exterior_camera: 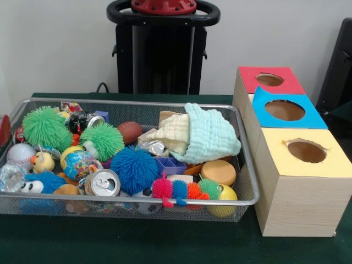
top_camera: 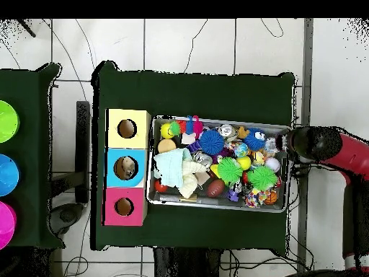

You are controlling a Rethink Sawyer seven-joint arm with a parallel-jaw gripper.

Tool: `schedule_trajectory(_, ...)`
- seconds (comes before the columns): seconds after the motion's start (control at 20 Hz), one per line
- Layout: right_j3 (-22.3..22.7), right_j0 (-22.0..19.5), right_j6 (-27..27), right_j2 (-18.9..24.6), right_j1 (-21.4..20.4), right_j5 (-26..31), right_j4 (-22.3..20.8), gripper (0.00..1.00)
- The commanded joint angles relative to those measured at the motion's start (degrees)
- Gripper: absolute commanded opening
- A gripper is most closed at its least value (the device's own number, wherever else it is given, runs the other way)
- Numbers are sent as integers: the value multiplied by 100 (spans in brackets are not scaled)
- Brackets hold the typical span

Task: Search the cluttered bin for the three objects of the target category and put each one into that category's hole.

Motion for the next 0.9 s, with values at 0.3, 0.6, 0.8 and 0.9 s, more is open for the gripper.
schedule_trajectory(0.3,911,-21,16,-133,106,634,286,0)
schedule_trajectory(0.6,1046,-89,120,-71,265,83,316,0)
schedule_trajectory(0.8,899,-105,72,-45,351,-45,269,0)
schedule_trajectory(0.9,884,-73,148,-75,331,-108,243,0)
